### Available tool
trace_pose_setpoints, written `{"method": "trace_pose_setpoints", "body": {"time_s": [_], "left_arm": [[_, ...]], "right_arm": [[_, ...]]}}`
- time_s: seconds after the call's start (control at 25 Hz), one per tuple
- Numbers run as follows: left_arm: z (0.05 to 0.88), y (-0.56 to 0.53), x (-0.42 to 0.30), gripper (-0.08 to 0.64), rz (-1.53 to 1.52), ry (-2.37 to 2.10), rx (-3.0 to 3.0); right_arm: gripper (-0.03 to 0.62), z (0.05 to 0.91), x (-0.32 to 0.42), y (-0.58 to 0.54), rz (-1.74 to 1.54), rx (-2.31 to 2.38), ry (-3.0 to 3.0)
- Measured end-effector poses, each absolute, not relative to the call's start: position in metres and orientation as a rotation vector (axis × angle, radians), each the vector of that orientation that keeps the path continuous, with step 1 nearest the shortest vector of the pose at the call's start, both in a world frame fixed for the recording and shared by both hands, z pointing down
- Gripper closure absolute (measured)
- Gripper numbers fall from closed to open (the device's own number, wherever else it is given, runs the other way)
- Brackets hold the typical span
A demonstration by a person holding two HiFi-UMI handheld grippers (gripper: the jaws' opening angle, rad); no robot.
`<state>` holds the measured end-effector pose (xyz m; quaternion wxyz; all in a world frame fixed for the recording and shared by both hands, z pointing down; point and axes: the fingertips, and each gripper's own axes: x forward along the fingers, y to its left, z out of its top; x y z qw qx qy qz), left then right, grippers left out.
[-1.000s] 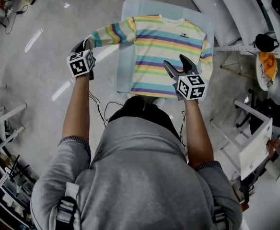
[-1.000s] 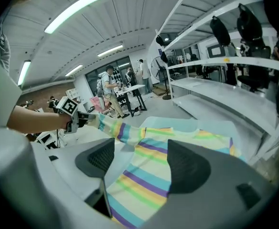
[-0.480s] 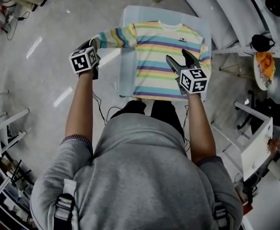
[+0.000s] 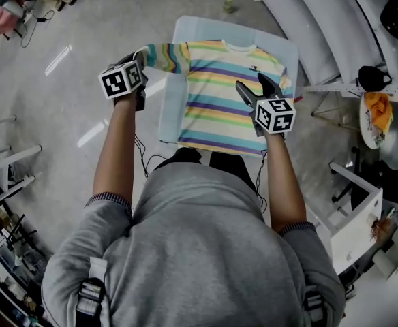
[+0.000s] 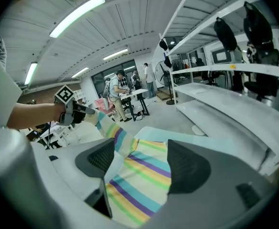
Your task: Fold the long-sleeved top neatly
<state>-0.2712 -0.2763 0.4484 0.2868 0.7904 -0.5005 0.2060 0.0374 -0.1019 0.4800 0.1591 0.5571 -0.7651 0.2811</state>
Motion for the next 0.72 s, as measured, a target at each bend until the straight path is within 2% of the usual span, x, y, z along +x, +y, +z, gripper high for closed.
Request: {"method": "trace_pose_setpoints", "body": {"time_s": [0.4, 0.72], "left_arm": [[0.427, -0.259, -0.169, 0.525, 0.546, -1.315, 2.158], [0.441, -0.246, -0.087, 0.526, 0.56, -1.25, 2.17]], "right_arm": [[0.23, 0.482, 0.095, -0.106, 0.825, 1.535, -2.215], [0.23, 0.496, 0.145, -0.09, 0.873, 1.535, -2.203]]}}
